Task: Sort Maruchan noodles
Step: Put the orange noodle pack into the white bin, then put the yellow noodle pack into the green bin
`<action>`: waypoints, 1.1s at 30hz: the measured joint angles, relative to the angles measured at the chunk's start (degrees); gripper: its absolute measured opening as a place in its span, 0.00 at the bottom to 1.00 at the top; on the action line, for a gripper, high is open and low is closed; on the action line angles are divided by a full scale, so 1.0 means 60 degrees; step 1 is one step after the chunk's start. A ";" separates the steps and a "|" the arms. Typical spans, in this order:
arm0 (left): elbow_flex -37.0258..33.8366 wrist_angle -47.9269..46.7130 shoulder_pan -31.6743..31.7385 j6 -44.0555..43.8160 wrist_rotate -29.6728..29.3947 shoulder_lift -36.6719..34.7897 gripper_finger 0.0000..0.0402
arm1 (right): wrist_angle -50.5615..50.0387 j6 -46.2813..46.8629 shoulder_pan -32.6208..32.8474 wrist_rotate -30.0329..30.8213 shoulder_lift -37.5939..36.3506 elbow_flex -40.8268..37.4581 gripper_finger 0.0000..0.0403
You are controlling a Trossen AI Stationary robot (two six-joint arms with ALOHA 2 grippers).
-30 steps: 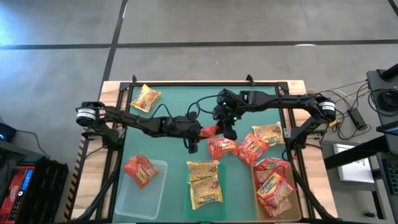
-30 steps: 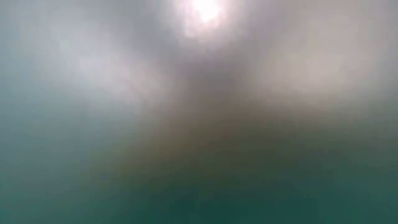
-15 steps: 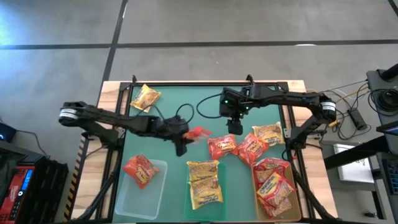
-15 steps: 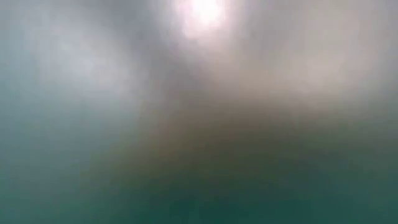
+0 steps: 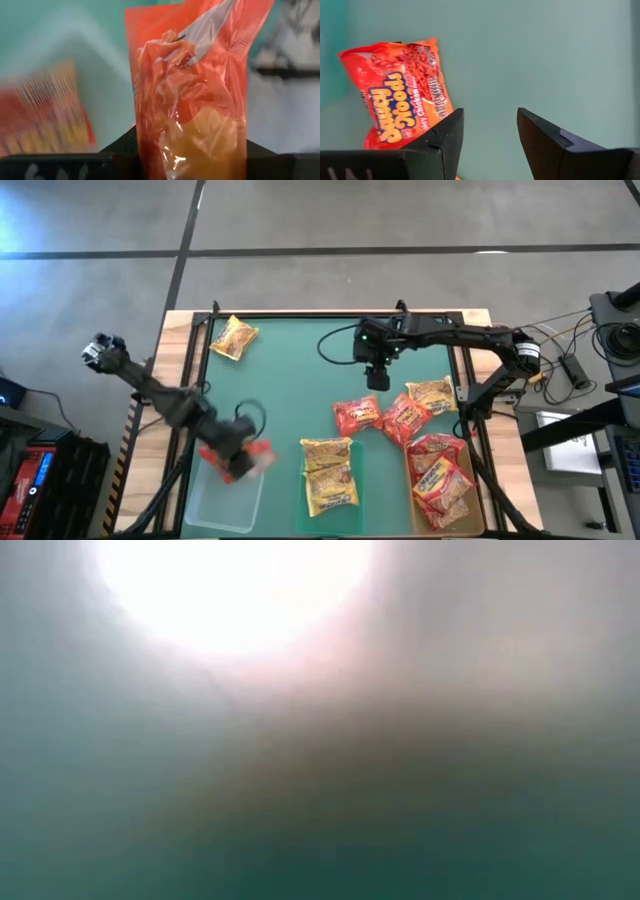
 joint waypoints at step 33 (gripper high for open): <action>-0.0007 -0.6183 -0.1280 -0.3503 -0.2910 0.0646 0.50 | -0.0076 0.1244 -0.0047 0.2280 0.0004 -0.0004 0.43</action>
